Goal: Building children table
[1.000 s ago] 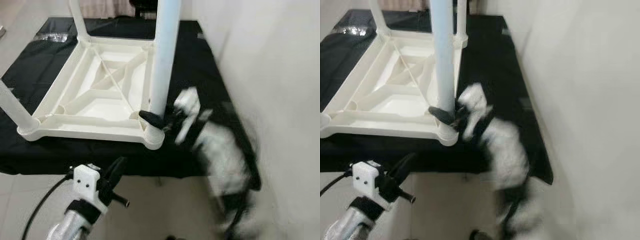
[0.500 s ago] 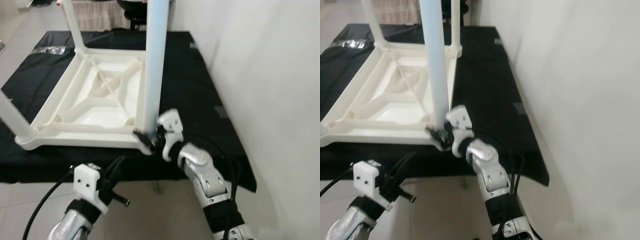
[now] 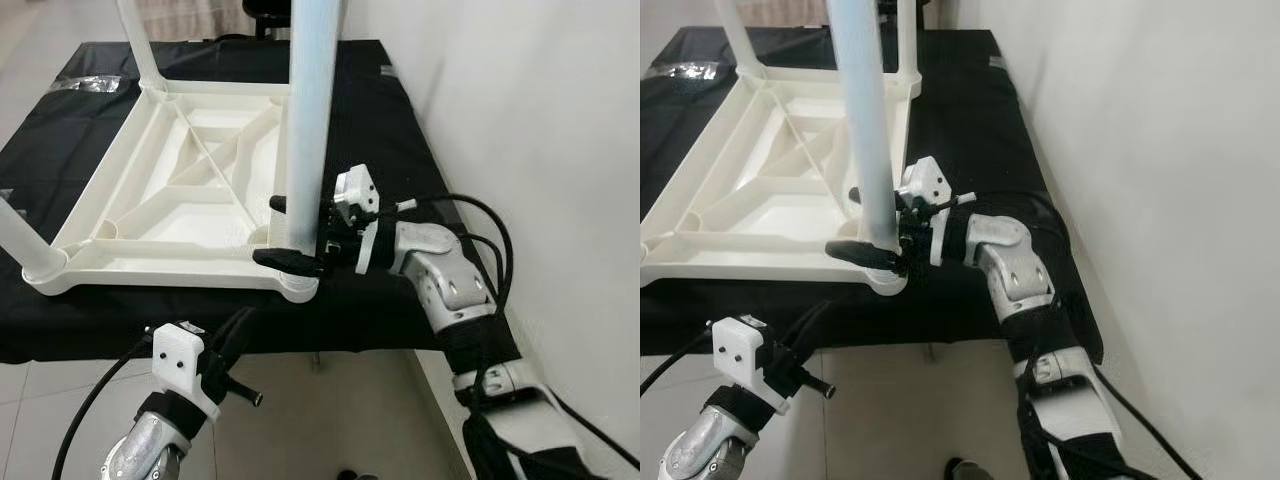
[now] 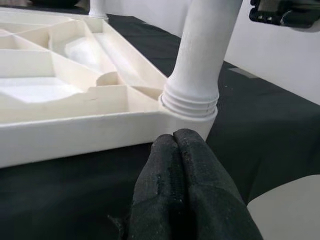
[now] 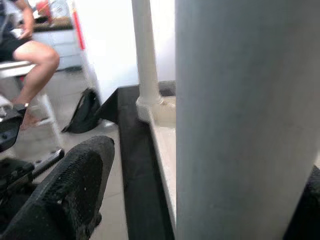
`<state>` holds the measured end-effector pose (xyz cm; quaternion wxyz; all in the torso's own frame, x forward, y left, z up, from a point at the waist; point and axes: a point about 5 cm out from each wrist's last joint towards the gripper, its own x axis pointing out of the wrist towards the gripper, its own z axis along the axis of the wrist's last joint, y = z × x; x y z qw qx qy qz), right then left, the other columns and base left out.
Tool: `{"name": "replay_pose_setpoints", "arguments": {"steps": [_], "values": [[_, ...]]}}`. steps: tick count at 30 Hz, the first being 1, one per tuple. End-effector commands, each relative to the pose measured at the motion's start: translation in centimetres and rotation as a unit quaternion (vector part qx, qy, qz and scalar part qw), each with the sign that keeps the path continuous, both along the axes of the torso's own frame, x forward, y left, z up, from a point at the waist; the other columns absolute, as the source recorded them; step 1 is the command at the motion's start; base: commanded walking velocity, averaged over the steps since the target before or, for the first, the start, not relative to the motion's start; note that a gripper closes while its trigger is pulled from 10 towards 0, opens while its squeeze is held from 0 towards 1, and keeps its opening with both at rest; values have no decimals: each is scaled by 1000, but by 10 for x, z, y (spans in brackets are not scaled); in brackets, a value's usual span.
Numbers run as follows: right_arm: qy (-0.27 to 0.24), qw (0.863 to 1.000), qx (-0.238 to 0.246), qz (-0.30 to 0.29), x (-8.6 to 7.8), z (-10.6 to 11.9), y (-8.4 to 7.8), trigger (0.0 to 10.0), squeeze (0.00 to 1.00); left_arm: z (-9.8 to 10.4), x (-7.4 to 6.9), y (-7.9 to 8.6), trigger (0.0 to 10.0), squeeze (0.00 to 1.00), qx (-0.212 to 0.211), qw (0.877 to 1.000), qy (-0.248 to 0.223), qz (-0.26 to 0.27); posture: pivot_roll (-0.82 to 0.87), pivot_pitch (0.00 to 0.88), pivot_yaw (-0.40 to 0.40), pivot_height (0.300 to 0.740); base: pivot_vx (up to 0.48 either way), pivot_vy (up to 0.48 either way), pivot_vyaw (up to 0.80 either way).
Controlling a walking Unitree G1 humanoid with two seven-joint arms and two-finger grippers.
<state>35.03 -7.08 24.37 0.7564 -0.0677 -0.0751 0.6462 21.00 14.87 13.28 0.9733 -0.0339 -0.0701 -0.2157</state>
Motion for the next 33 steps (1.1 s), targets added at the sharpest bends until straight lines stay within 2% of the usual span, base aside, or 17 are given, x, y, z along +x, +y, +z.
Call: {"name": "replay_pose_setpoints", "arguments": {"steps": [1,2,3,9,15,16,18,19,22,23,24,25,26,28,29,30,33], "values": [[13,999,-5,31,4,-2,-3,6510,0,-1,-4,-1,10000,0,4,1000,6,-4,73,214,-53,740,0,0,0],[13,999,-5,31,4,-2,-3,6510,0,-1,-4,-1,10000,0,4,1000,6,-4,73,214,-53,740,0,0,0],[23,999,-4,41,6,-2,-4,0,0,-1,-5,-2,10000,0,5,1000,6,-4,76,218,-54,740,0,0,0],[31,998,0,46,8,-2,-11,0,0,-1,-6,-2,10000,0,5,1000,6,-4,73,225,-54,740,0,0,0],[22,1000,0,11,8,-8,-23,0,0,0,-6,-3,10000,0,2,1000,6,-4,55,234,-57,740,0,0,0],[17,999,2,-38,9,-13,-28,0,0,1,-6,-3,10000,0,1,1000,5,-4,47,240,-61,740,0,0,0],[17,999,2,-38,9,-13,-28,0,0,1,-6,-3,10000,0,1,1000,5,-4,47,240,-61,740,0,0,0],[24,992,22,-122,10,-20,-29,0,0,1,-6,-3,10000,0,0,1000,4,-4,39,244,-69,740,0,0,0],[24,992,22,-122,10,-20,-29,0,0,1,-6,-3,10000,0,0,1000,4,-4,39,244,-69,740,0,0,0],[47,969,47,-239,10,-33,-27,0,0,2,-6,-3,10000,0,-1,1000,3,-4,39,248,-74,740,0,0,0],[100,917,17,-386,-31,-90,6,0,0,2,-3,-2,10000,0,0,1000,2,-4,25,246,-60,740,0,0,0],[100,917,17,-386,-31,-90,6,0,0,2,-3,-2,10000,0,0,1000,2,-4,25,246,-60,740,0,0,0],[109,909,9,-402,-45,-100,18,0,0,2,-2,-2,10000,0,0,1000,1,-4,25,246,-60,740,0,0,0],[109,909,9,-402,-45,-100,18,0,0,2,-2,-2,10000,0,0,1000,1,-4,25,246,-60,740,0,0,0],[103,911,11,-400,-48,-99,24,0,0,2,-1,-2,10000,0,0,1000,1,-4,22,237,-58,740,0,0,0],[94,914,13,-394,-42,-96,26,0,0,1,0,-2,10000,0,0,1000,2,-4,22,225,-64,740,0,0,0],[94,914,13,-394,-42,-96,26,0,0,1,0,-2,10000,0,0,1000,2,-4,22,225,-64,740,0,0,0]]}}
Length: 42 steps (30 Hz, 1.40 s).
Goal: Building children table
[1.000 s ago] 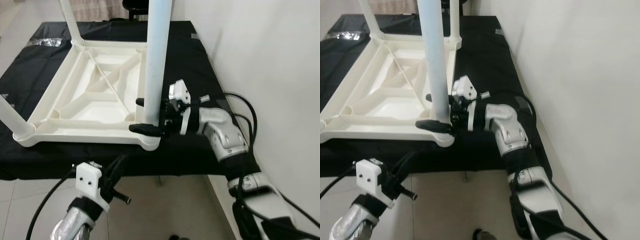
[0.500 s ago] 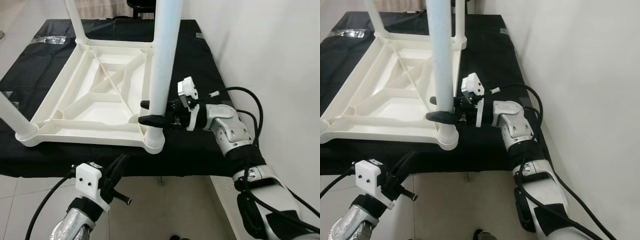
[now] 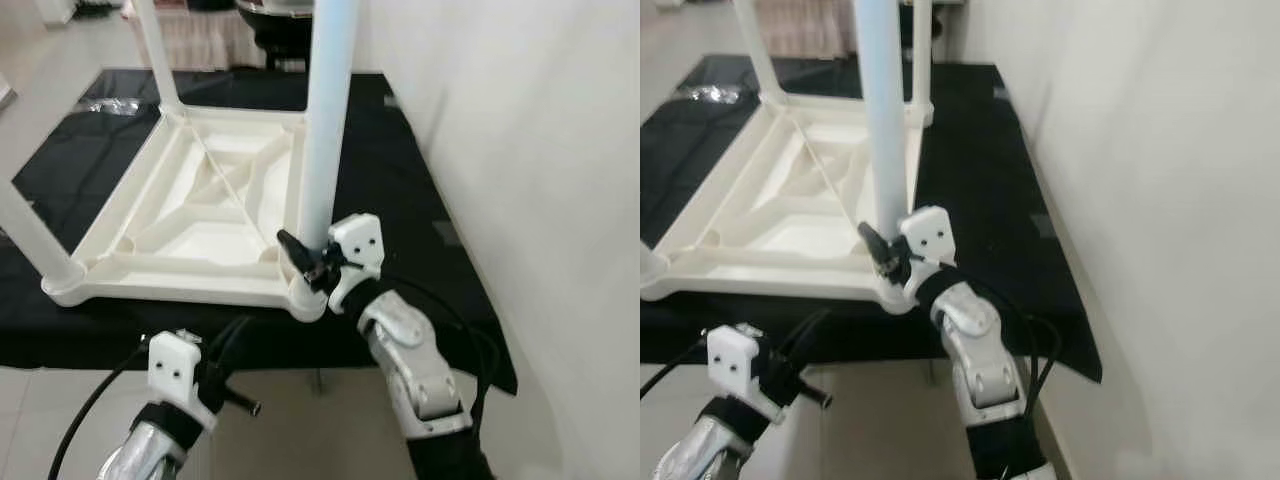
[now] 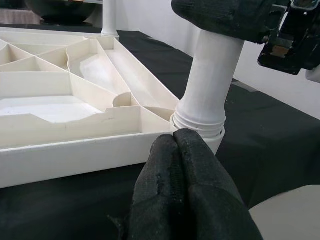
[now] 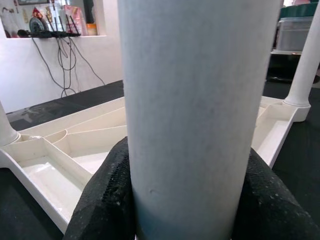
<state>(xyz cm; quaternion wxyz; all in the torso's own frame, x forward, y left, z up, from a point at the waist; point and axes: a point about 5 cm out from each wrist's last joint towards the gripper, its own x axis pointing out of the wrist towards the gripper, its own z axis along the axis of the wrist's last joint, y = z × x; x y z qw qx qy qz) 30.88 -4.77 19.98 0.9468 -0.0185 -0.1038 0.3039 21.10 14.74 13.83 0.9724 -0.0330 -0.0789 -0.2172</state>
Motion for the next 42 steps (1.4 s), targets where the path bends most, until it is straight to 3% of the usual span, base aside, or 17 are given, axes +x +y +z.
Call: {"name": "replay_pose_setpoints", "arguments": {"steps": [1,3,4,5,6,8,10,13,14,15,21,24,25,28,29,40,42], "values": [[111,993,-37,-7,5,-48,3,0,0,-4,0,-1,10000,0,0,1000,10,-3,22,225,-64,740,0,0,0],[111,993,-37,-7,5,-48,3,0,0,-4,0,-1,10000,0,0,1000,10,-3,22,225,-64,740,0,0,0],[104,994,-38,-2,11,-43,4,7137,0,-4,1,-1,10000,0,1,1000,9,1,28,220,-68,740,0,0,0],[104,994,-38,-2,11,-43,4,7137,0,-4,1,-1,10000,0,1,1000,9,1,28,220,-68,740,0,0,0],[101,994,-28,19,14,-37,6,10000,1000,-4,2,0,10000,0,2,1000,7,4,29,219,-67,740,0,0,0],[101,994,-28,19,14,-37,6,10000,1000,-4,2,0,10000,0,2,1000,7,4,29,219,-67,740,0,0,0],[72,992,-21,106,20,-15,6,10000,1000,-4,2,-1,10000,0,2,1000,7,6,35,215,-63,740,0,0,0],[72,992,-21,106,20,-15,6,10000,1000,-4,2,-1,10000,0,2,1000,7,6,35,215,-63,740,0,0,0],[40,982,-37,179,21,0,3,10000,776,-4,1,-1,10000,0,2,1000,8,4,45,214,-62,740,0,0,0],[5,964,-79,252,24,14,-2,10000,0,-4,0,-1,10000,0,4,1000,10,3,78,220,-54,740,0,0,0],[-25,920,-148,361,36,33,-13,10000,0,-4,-4,1,10000,0,8,1000,12,3,95,227,-55,740,0,0,0],[-20,924,-159,346,44,32,-14,10000,0,-4,-5,1,10000,0,9,1000,12,3,100,233,-54,740,0,0,0],[-4,925,-171,340,53,31,-17,3176,0,-4,-6,1,10000,0,10,1000,13,4,106,235,-54,740,0,0,0],[6,925,-179,336,57,30,-18,3176,0,-4,-7,1,10000,0,11,1000,13,4,108,234,-55,740,0,0,0],[18,923,-180,340,60,29,-21,0,0,-4,-8,1,10000,0,11,1000,13,4,108,235,-54,740,0,0,0],[25,922,-184,340,65,28,-41,0,0,-5,-9,-1,10000,0,9,1000,15,2,92,230,-57,740,0,0,0],[19,934,-180,307,66,27,-53,0,0,-5,-9,-2,10000,0,8,1000,15,2,79,232,-63,740,0,0,0]]}}
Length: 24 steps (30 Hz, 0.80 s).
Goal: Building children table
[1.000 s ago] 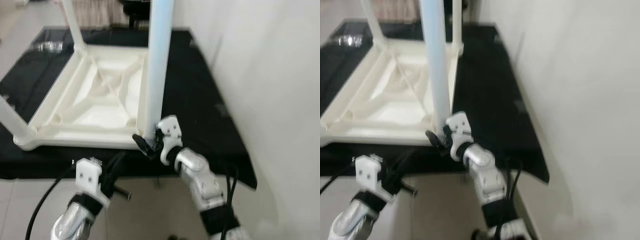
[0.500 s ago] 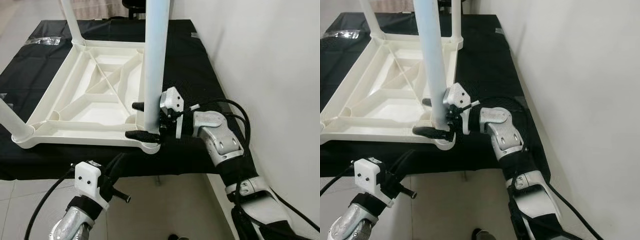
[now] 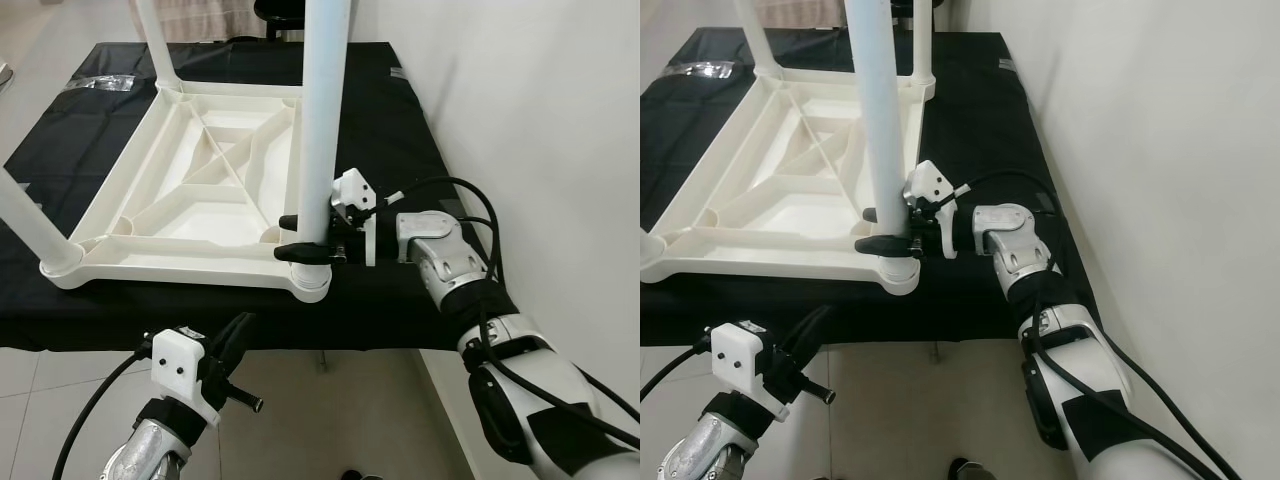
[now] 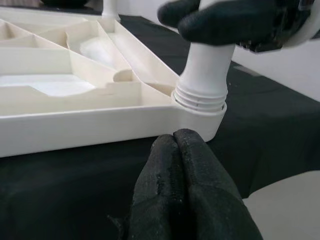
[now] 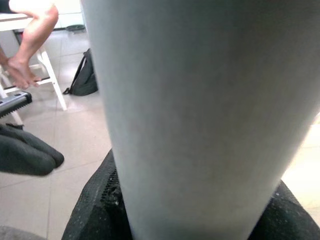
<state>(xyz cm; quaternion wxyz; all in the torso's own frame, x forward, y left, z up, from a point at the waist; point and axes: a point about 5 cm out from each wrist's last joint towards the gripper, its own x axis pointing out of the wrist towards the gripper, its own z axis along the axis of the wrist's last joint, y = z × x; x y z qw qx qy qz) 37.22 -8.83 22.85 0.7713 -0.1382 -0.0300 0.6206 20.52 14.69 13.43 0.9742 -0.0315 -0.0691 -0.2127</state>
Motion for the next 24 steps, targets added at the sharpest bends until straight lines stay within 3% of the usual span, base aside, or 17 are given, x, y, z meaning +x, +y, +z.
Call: {"name": "replay_pose_setpoints", "arguments": {"steps": [1,3,4,6,7,8,9,11,12,13,14,19,20,22,23,24], "values": [[-13,995,10,-94,3,-6,-21,0,0,-1,-3,-1,10000,0,4,1000,5,-3,66,238,-66,740,0,0,0],[-13,995,10,-94,3,-6,-21,0,0,-1,-3,-1,10000,0,4,1000,5,-3,66,238,-66,740,0,0,0],[-6,985,33,-170,1,-14,-25,0,0,-1,-3,0,10000,0,4,1000,5,-3,59,240,-68,740,0,0,0],[-6,985,33,-170,1,-14,-25,0,0,-1,-3,0,10000,0,4,1000,5,-3,59,240,-68,740,0,0,0],[36,947,62,-313,-13,-47,-14,0,0,0,-3,2,10000,0,4,1000,5,-4,37,244,-64,740,0,0,0],[36,947,62,-313,-13,-47,-14,0,0,0,-3,2,10000,0,4,1000,5,-4,37,244,-64,740,0,0,0],[68,921,57,-379,-35,-78,3,0,0,-1,-1,3,10000,0,5,1000,5,-6,26,238,-46,740,0,0,0],[68,921,57,-379,-35,-78,3,0,0,-1,-1,3,10000,0,5,1000,5,-6,26,238,-46,740,0,0,0],[66,912,49,-401,-48,-88,18,0,0,-1,2,3,10000,0,5,1000,5,-8,27,229,-43,740,0,0,0],[66,912,49,-401,-48,-88,18,0,0,-1,2,3,10000,0,5,1000,5,-8,27,229,-43,740,0,0,0],[56,921,43,-382,-53,-93,36,0,0,-2,6,3,10000,0,5,1000,6,-9,31,219,-50,740,0,0,0],[51,927,49,-369,-44,-88,38,0,0,-2,8,4,10000,0,7,1000,1,-1,33,212,-60,740,0,0,0],[48,927,55,-367,-41,-82,38,1020,0,-2,8,4,10000,0,8,1000,-1,4,33,209,-62,740,0,0,0],[48,927,55,-367,-41,-82,38,1020,0,-2,8,4,10000,0,8,1000,-1,4,33,209,-62,740,0,0,0],[53,937,72,-338,-35,-68,39,10000,0,-2,9,4,10000,0,7,1000,-1,5,34,204,-65,740,0,0,0],[55,940,73,-328,-34,-64,39,10000,0,-3,10,3,10000,0,7,1000,-1,5,34,204,-65,740,0,0,0]]}}
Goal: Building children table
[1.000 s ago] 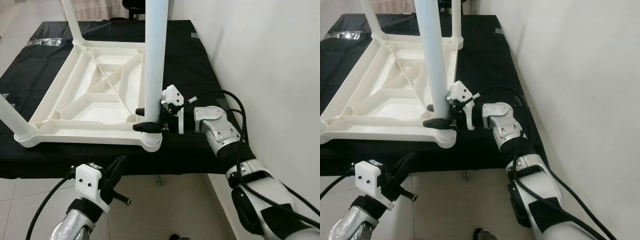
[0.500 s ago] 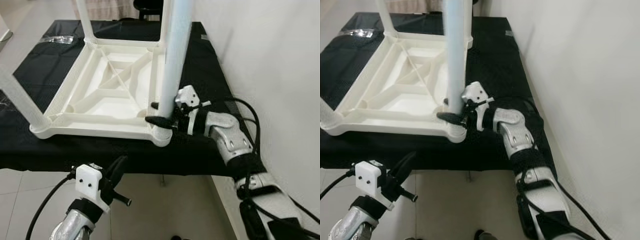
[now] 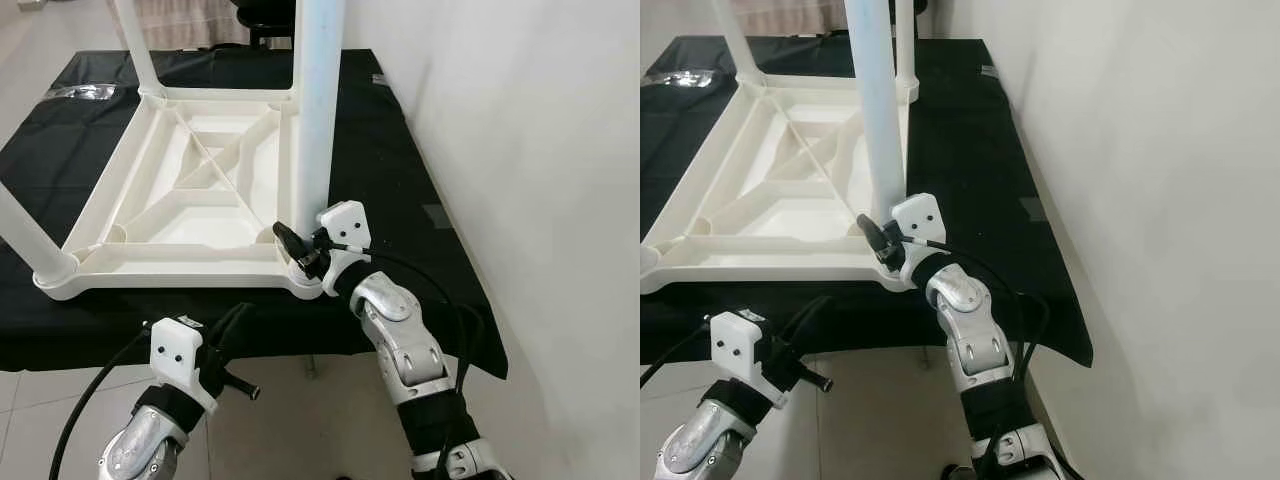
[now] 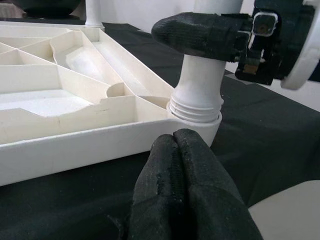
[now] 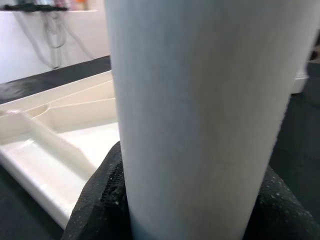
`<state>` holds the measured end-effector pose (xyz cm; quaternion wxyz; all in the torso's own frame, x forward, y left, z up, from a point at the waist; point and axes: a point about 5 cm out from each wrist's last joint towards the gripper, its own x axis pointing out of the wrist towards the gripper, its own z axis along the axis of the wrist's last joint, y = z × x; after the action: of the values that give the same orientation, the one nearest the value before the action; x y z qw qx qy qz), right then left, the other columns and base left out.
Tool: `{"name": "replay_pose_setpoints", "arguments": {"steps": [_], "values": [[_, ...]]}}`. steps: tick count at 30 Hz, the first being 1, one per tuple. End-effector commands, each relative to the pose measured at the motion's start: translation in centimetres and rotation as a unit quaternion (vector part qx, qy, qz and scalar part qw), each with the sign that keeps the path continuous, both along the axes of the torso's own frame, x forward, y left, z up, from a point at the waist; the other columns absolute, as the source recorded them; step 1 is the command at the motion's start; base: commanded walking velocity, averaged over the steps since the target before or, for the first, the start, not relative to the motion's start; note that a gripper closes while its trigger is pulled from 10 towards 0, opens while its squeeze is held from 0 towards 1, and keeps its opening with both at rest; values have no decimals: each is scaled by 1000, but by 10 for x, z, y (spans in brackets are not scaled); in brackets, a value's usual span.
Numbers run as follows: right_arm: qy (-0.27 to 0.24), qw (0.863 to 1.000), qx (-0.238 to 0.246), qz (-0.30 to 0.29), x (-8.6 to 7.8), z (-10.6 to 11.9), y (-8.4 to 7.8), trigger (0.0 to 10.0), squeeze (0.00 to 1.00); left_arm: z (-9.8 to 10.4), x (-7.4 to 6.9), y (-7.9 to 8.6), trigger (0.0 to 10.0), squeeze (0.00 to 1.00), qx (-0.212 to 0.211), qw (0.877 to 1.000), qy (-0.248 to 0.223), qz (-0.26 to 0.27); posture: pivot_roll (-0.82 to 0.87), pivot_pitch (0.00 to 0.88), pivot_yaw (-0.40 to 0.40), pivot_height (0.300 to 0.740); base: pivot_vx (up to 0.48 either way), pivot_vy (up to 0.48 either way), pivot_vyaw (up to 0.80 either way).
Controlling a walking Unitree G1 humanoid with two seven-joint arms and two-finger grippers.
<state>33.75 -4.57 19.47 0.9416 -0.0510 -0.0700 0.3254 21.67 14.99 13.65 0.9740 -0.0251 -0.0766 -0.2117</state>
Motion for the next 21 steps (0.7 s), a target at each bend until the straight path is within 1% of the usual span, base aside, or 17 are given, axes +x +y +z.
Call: {"name": "replay_pose_setpoints", "arguments": {"steps": [1,2,4,5,7,8,9,10,11,12,13,15,17,18,20,21], "values": [[80,996,-27,6,1,-30,-3,10000,0,-5,-2,0,10000,0,2,1000,8,3,34,204,-65,740,0,0,0],[67,996,-19,50,3,-20,-2,10000,1000,-5,-2,0,10000,0,2,1000,8,2,35,201,-67,740,0,0,0],[38,991,-8,130,1,-1,0,10000,1000,-5,-1,-1,10000,0,1,1000,9,0,37,201,-67,740,0,0,0],[38,991,-8,130,1,-1,0,10000,1000,-5,-1,-1,10000,0,1,1000,9,0,37,201,-67,740,0,0,0],[10,977,-14,211,2,16,-3,10000,1000,-4,-2,-2,10000,0,0,1000,9,-2,47,205,-67,740,0,0,0],[10,977,-14,211,2,16,-3,10000,1000,-4,-2,-2,10000,0,0,1000,9,-2,47,205,-67,740,0,0,0],[-8,961,-39,274,4,25,-9,10000,353,-4,-3,-2,10000,0,1,1000,9,-2,53,208,-66,740,0,0,0],[-8,961,-39,274,4,25,-9,10000,353,-4,-3,-2,10000,0,1,1000,9,-2,53,208,-66,740,0,0,0],[-11,956,-49,291,5,27,-11,10000,353,-4,-4,-2,10000,0,1,1000,9,-2,54,211,-64,740,0,0,0],[-14,949,-60,310,7,29,-13,10000,0,-4,-5,-2,10000,0,1,1000,9,-3,56,213,-64,740,0,0,0],[-14,949,-60,310,7,29,-13,10000,0,-4,-5,-2,10000,0,1,1000,9,-3,56,213,-64,740,0,0,0],[-6,940,-62,337,14,35,-16,10000,0,-4,-6,-2,10000,0,1,1000,10,-3,59,218,-63,740,0,0,0],[-6,940,-62,337,14,35,-16,10000,0,-4,-6,-2,10000,0,1,1000,10,-3,59,218,-63,740,0,0,0],[1,935,-60,349,17,37,-18,10000,0,-4,-7,-2,10000,0,0,1000,11,-4,60,221,-62,740,0,0,0],[20,937,-74,341,27,35,-23,10000,0,-4,-8,-2,10000,0,0,1000,12,-5,68,228,-62,740,0,0,0],[20,937,-74,341,27,35,-23,10000,0,-4,-8,-2,10000,0,0,1000,12,-5,68,228,-62,740,0,0,0]]}}
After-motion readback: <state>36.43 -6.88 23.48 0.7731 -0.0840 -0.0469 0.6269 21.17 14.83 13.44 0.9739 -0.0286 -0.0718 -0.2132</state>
